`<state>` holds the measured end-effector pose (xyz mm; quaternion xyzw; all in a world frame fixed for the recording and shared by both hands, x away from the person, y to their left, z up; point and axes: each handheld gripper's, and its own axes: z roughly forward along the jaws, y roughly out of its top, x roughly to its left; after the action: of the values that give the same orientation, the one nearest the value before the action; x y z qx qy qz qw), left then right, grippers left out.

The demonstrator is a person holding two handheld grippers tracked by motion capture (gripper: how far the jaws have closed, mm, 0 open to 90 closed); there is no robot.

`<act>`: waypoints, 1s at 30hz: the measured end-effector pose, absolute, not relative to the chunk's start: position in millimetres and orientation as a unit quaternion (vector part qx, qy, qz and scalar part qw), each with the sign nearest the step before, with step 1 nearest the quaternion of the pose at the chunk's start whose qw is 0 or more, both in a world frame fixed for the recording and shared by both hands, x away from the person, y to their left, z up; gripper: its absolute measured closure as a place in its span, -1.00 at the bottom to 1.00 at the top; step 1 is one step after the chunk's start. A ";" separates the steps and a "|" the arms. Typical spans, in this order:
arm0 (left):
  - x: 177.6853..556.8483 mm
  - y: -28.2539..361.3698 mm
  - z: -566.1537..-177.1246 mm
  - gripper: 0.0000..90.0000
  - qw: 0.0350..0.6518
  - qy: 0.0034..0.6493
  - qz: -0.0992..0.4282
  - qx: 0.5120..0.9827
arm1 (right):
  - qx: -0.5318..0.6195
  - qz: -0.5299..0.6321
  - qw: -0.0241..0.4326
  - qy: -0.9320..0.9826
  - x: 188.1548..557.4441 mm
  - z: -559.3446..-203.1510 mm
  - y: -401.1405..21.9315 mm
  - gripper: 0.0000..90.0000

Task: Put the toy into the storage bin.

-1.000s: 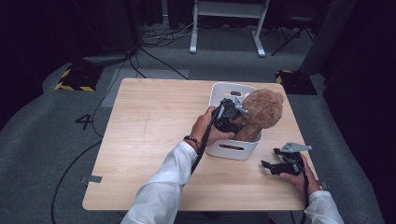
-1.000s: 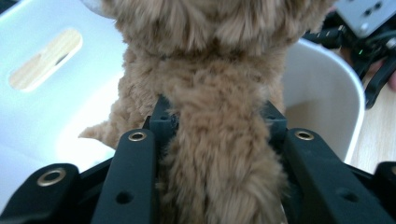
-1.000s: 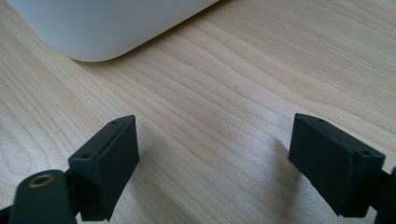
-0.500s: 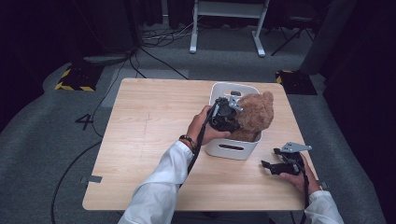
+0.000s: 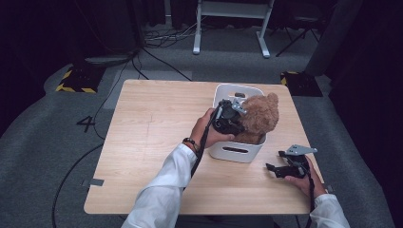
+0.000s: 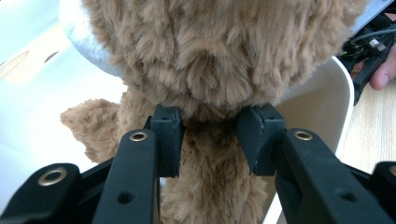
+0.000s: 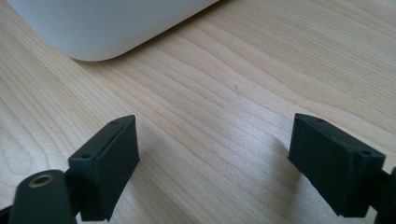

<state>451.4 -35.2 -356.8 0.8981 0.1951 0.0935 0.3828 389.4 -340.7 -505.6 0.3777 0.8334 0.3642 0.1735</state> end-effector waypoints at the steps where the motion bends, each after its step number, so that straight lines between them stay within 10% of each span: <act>1: 451.3 -35.1 -356.8 0.39 0.383 0.195 0.094 0.898 | 0.378 0.364 0.173 0.834 389.4 -505.5 -340.7 -0.65; 30: 446.3 -23.3 -360.8 -0.64 0.417 0.226 0.111 0.873 | 0.377 0.364 0.174 0.834 389.4 -505.6 -340.7 -0.65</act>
<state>446.3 -23.3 -360.8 0.8734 0.2265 0.1113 0.4165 389.4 -340.7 -505.6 0.3772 0.8336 0.3642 0.1736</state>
